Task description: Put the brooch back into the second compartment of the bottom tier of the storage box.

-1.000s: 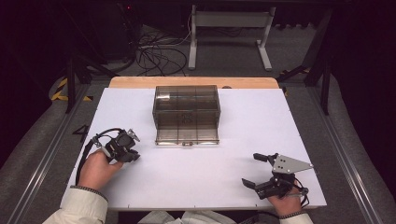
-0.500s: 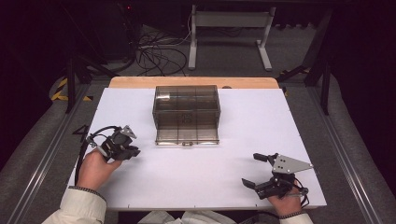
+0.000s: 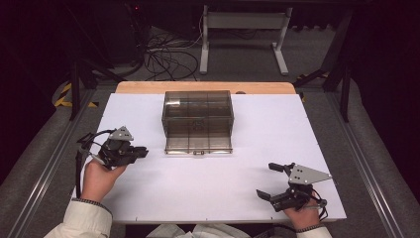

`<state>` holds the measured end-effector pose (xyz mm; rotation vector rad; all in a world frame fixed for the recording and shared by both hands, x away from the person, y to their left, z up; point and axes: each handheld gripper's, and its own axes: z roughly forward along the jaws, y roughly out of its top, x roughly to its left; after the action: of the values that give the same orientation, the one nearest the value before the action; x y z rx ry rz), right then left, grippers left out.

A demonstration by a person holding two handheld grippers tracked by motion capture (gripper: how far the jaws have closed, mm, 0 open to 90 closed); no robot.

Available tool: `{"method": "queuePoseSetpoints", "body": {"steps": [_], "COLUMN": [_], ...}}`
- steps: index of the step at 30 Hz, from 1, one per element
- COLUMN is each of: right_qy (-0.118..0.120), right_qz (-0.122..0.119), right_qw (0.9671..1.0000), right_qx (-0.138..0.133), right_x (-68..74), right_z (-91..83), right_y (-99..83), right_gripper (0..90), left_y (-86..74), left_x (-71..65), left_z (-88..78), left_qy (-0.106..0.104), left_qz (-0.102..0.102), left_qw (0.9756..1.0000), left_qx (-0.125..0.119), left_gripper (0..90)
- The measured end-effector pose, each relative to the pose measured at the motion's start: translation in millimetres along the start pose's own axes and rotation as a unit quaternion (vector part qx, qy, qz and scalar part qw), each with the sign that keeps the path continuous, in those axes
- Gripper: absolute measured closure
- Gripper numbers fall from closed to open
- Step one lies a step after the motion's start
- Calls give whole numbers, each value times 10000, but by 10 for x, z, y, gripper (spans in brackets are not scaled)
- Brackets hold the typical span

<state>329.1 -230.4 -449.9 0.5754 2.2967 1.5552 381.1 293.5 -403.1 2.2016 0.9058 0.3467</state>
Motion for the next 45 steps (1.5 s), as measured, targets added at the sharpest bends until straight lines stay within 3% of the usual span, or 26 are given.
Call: {"method": "queuePoseSetpoints", "body": {"steps": [6, 11, 14, 17, 22, 29, 34, 35, 37, 38, 45], "right_qy": [2, 6, 7, 6, 7, 6, 7, 9, 10, 10, -5], "right_qz": [5, 13, 9, 11, 10, 7, 2, 3, 0, -12, -8], "right_qw": [10000, 10000, 10000, 10000, 10000, 10000, 10000, 10000, 10000, 10000, 10000], "right_qx": [-1, 0, 7, 2, 10, 7, 4, 0, -2, -11, 0], "right_x": [0, -2, -2, -2, -2, -1, -1, -1, 0, -1, 9], "right_z": [3, 5, 6, 6, 6, 3, 1, 1, 1, 1, -10], "right_y": [1, 0, 0, 0, -1, 0, 0, 0, 0, 0, -5], "right_gripper": [33, 33, 33, 33, 34, 33, 33, 33, 33, 33, 33], "left_y": [-19, -28, -31, -41, -65, -104, -119, -121, -117, -114, -45], "left_x": [28, 26, 37, 34, 30, 50, 62, 42, 47, 36, 5], "left_z": [-81, -120, -145, -170, -207, -207, -204, -196, -190, -182, -120], "left_qy": [-226, -327, -278, -249, -320, -410, -385, -441, -411, -473, -472], "left_qz": [-139, -131, -36, -63, -134, -235, -181, -268, -201, -279, -129], "left_qw": [9982, 9958, 9945, 9927, 9873, 9824, 9799, 9784, 9778, 9771, 9720], "left_qx": [-536, -850, -1009, -1179, -1552, -1806, -1951, -2002, -2046, -2058, -2296], "left_gripper": [803, 803, 803, 802, 801, 802, 802, 801, 799, 799, 800]}}
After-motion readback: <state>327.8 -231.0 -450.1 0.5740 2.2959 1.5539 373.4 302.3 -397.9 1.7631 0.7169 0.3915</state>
